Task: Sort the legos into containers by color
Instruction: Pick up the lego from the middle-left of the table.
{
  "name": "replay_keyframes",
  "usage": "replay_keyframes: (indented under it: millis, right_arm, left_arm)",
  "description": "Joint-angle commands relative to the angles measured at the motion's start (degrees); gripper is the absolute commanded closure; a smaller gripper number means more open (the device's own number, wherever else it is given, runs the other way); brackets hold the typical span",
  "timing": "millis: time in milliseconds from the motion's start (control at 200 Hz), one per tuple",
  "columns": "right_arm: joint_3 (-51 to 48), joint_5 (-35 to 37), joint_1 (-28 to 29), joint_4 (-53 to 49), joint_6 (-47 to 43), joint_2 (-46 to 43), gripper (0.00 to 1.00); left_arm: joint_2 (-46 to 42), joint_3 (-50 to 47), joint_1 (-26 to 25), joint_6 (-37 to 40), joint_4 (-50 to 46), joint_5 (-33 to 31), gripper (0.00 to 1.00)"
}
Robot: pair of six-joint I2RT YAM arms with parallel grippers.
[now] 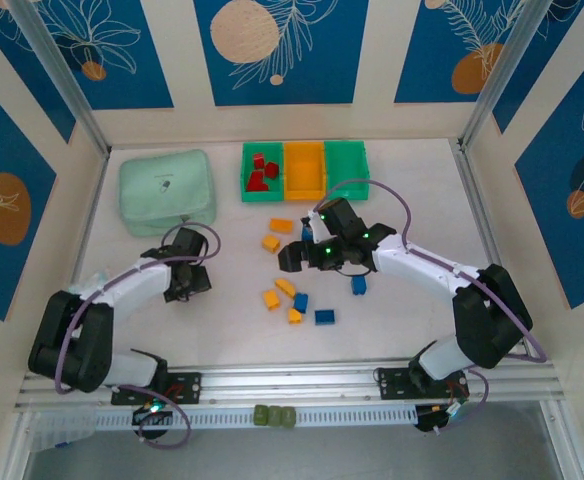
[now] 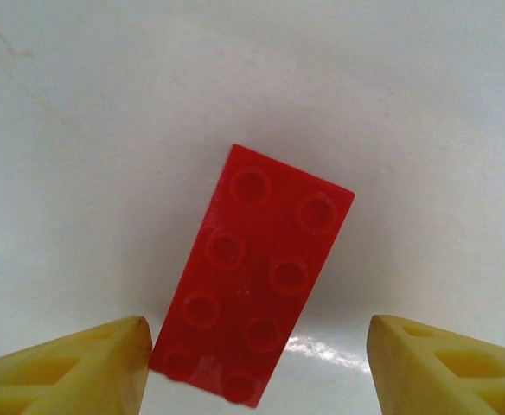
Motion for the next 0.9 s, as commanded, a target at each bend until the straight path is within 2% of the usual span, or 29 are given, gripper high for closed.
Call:
replay_keyframes:
  millis: [0, 265, 455, 515, 585, 700, 895]
  right_arm:
    - [2.0, -0.7, -0.3, -1.0, 0.5, 0.1, 0.01]
    - [1.8, -1.1, -0.8, -0.8, 0.5, -0.1, 0.01]
    - [2.1, -1.9, -1.5, -0.8, 0.6, -0.4, 0.01]
    - [1.9, -4.5, -3.1, 0.1, 1.6, -0.9, 0.01]
    - [0.8, -7.0, -5.2, 1.9, 2.9, -1.8, 0.01]
    - [1.1, -4.4, -6.8, 0.6, 0.9, -3.0, 0.01]
    - [3.0, -4.2, -11.5, -1.6, 1.3, -3.2, 0.01]
  left_arm:
    - [2.4, -0.1, 0.7, 1.4, 1.8, 3.1, 0.34]
    - [3.1, 0.2, 0.7, 2.1, 2.5, 4.9, 0.55]
    - [1.0, 1.2, 0.4, 2.9, 0.7, 5.5, 0.64]
    - [-1.0, 1.7, 0.1, 3.6, 0.4, 6.9, 0.67]
    - [-3.2, 2.9, -0.3, 3.5, -0.5, 7.3, 0.67]
    - [-4.8, 6.5, -1.1, 3.6, -1.8, 7.8, 0.68]
    - [1.7, 18.0, -4.1, 3.7, 2.1, 11.8, 0.68]
